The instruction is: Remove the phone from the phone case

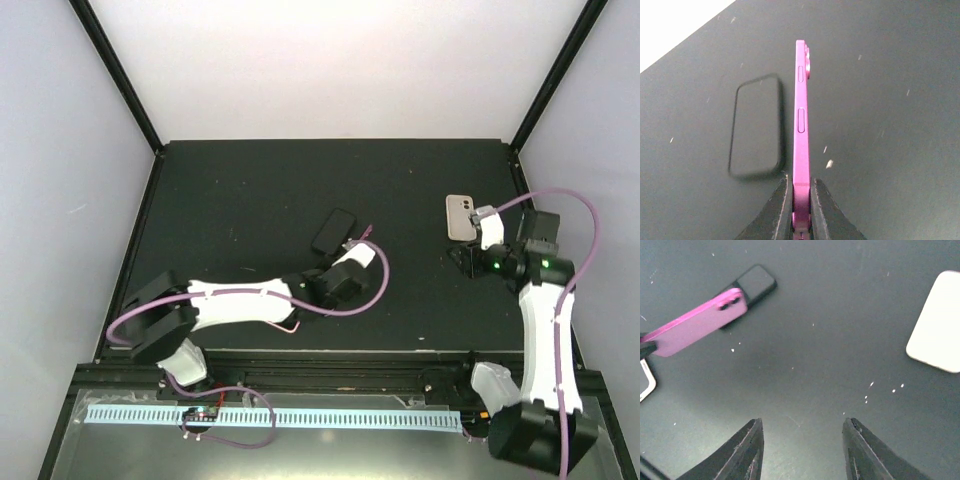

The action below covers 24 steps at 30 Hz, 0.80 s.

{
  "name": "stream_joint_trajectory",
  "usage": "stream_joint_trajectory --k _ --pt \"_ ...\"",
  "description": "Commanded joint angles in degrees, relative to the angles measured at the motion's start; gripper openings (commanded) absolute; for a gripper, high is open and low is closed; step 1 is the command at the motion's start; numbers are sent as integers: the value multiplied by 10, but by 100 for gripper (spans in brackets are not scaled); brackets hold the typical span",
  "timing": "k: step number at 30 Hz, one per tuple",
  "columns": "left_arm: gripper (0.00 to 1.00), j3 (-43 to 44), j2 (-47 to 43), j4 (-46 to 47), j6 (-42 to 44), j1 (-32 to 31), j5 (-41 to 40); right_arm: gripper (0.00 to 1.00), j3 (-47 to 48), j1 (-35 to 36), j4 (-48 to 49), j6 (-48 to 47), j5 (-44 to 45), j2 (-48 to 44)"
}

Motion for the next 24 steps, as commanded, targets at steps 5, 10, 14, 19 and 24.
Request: stream_joint_trajectory --k 5,10,14,19,24 --pt "2 229 193 -66 32 15 -60 50 -92 -3 158 124 44 -145" --pt "2 315 274 -95 37 17 -123 48 -99 -11 178 162 125 -154" --pt "2 395 341 -162 5 17 -185 48 -98 -12 179 163 129 -151" --pt "2 480 411 -265 -51 23 -219 48 -100 -12 182 165 134 -156" --pt "2 487 429 -337 -129 48 -210 48 -101 -12 182 165 133 -158"
